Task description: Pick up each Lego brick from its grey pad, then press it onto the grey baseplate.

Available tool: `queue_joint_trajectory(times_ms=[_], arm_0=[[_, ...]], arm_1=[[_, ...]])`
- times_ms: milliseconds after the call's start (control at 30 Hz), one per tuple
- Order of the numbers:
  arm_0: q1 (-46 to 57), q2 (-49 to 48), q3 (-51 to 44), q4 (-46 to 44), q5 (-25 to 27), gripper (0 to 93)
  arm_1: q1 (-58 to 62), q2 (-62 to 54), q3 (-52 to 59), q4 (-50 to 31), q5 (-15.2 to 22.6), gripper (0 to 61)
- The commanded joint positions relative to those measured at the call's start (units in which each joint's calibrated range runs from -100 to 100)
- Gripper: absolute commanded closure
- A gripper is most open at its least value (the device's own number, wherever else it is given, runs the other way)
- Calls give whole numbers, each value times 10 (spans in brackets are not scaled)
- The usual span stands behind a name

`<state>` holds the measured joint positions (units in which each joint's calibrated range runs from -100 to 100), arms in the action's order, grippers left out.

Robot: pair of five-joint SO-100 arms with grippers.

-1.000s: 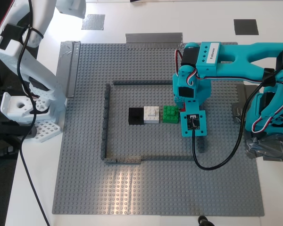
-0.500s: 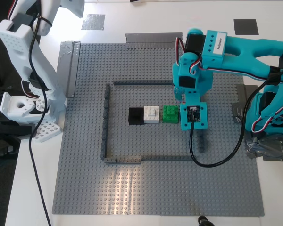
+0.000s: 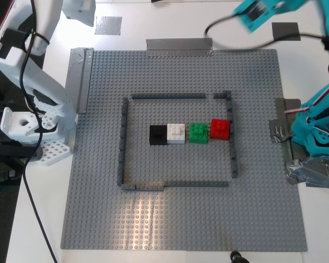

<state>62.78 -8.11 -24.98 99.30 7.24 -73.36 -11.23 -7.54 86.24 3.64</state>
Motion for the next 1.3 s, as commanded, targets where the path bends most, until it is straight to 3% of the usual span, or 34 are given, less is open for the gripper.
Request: queue_joint_trajectory(times_ms=[0,100,233,300,433,833,967,1133,1267], arm_0=[[102,4,-7,7,-21,927],[110,7,6,7,-16,927],[104,14,9,-1,-16,927],[105,15,29,-6,-17,927],[110,27,42,-14,-34,927],[109,46,43,-46,-36,927],[110,45,56,-49,-37,927],[111,45,102,-52,-37,927],[126,45,117,-52,-37,927]], arm_1=[[-2,26,-107,18,-20,612],[-6,98,-205,40,-24,612],[-12,259,-464,131,-32,612],[-13,294,-516,131,-41,612],[-11,245,-425,130,-57,613],[-11,211,-311,123,-51,613],[-10,163,-225,92,-44,613],[-7,60,-48,-6,-35,613],[-10,118,-151,74,-26,613]])
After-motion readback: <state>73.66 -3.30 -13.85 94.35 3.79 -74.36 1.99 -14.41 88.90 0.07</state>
